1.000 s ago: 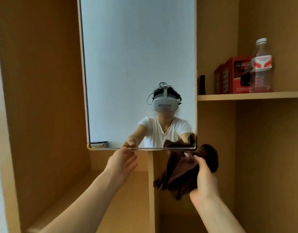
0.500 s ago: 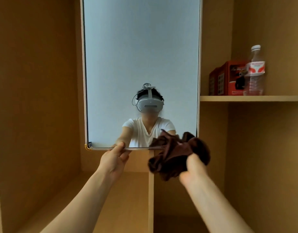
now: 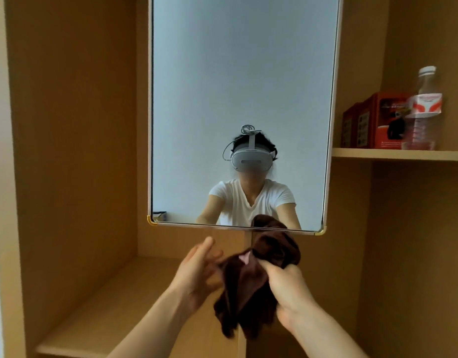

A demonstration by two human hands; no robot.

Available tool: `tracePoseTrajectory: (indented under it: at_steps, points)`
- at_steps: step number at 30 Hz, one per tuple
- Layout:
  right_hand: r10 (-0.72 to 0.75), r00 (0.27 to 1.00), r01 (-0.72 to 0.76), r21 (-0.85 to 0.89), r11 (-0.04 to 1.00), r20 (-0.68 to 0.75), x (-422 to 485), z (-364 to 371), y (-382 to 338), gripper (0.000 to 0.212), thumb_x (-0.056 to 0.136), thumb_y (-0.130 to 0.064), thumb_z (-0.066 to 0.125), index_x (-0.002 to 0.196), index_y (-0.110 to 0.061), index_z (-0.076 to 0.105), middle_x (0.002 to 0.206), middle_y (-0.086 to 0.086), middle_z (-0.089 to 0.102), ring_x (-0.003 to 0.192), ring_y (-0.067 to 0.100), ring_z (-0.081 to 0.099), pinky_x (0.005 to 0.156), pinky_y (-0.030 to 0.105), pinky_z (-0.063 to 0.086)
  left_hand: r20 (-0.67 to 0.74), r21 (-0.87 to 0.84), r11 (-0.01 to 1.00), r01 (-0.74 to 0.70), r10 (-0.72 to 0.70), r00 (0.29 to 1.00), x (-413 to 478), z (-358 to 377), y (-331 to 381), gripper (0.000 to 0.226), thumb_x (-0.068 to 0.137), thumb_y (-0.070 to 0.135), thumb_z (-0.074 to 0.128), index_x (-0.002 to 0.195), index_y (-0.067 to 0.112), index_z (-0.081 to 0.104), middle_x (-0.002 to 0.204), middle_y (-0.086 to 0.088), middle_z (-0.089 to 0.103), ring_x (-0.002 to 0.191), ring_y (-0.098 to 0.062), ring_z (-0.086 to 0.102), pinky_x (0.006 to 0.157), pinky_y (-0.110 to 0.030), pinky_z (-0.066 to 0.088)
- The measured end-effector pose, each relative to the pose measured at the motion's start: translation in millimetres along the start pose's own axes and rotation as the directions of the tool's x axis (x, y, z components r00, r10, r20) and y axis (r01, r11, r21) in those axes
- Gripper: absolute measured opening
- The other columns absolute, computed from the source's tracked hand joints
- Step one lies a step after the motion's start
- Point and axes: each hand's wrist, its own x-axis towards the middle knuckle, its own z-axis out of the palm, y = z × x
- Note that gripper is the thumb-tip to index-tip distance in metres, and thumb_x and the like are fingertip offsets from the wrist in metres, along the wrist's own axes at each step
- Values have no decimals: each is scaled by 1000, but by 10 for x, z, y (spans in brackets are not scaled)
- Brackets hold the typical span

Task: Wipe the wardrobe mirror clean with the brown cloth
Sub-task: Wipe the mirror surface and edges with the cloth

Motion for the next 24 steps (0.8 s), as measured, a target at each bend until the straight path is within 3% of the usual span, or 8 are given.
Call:
tracePoseTrajectory:
  at_steps: [4, 7, 9, 11, 15, 18, 20, 24]
  points:
    - [-62, 997, 83, -620, 780, 55, 44, 63, 294, 35, 86, -17, 57, 119, -4, 56, 116, 21, 60, 107, 37, 57, 95, 42, 46, 312, 191, 963, 192, -245, 918, -287, 84, -356, 60, 77, 63, 51, 121, 24, 66, 120, -1, 67, 112, -18, 63, 93, -34, 47]
    - [-141, 970, 243, -786, 568, 198, 15, 29, 285, 68, 81, -28, 58, 143, -23, 29, 136, 7, 38, 126, 23, 41, 104, 31, 36, 294, 191, 955, 227, -276, 915, -371, 166, -419, 53, 83, 50, 62, 124, 16, 62, 119, -11, 67, 110, -25, 64, 100, -40, 46]
    - [-47, 944, 271, -686, 676, 327, -44, -8, 165, 91, 74, -33, 65, 150, -24, 16, 139, -1, 40, 125, 13, 43, 101, 25, 40, 164, 182, 969, 166, -196, 967, -352, 167, -379, 41, 86, 33, 65, 120, 12, 64, 109, -16, 70, 100, -31, 68, 91, -43, 52]
    - [-33, 935, 215, -488, 846, 354, -43, -59, 24, 84, 77, -28, 71, 147, -19, 27, 121, -6, 53, 105, 2, 55, 82, 13, 48, 94, 98, 981, 167, -176, 980, -353, 172, -323, 35, 87, 29, 62, 114, 7, 68, 103, -19, 71, 94, -34, 69, 82, -41, 54]
    - [-118, 993, 118, -56, 991, 4, 237, -290, -244, 37, 90, -8, 58, 126, -3, 50, 114, 13, 59, 98, 20, 59, 74, 31, 52, 60, -156, 970, 186, -179, 982, -420, 342, -268, 42, 86, 40, 58, 109, 7, 69, 98, -21, 72, 83, -37, 71, 71, -40, 53]
    - [-57, 997, 69, 287, 956, -49, 352, -349, -357, 10, 92, -2, 54, 99, -8, 59, 109, 13, 59, 97, 22, 59, 67, 32, 50, 65, -349, 927, 135, -120, 991, -446, 494, -115, 42, 85, 39, 56, 111, 7, 67, 87, -18, 72, 61, -33, 69, 53, -37, 53]
    - [-87, 995, 97, 373, 923, -43, 407, -318, -391, 14, 91, -1, 54, 90, -13, 61, 107, 9, 62, 99, 21, 59, 71, 33, 50, 75, -403, 908, 109, -86, 993, -442, 608, 38, 42, 87, 37, 56, 116, 9, 65, 83, -16, 70, 58, -29, 67, 51, -35, 53]
    - [-103, 995, 94, 474, 876, -8, 428, -222, -433, 17, 89, 3, 54, 90, -12, 62, 99, 14, 64, 85, 26, 65, 74, 35, 52, 117, -454, 881, 137, -94, 989, -470, 856, 227, 43, 85, 30, 54, 121, 9, 63, 107, -13, 69, 89, -30, 67, 75, -38, 55]
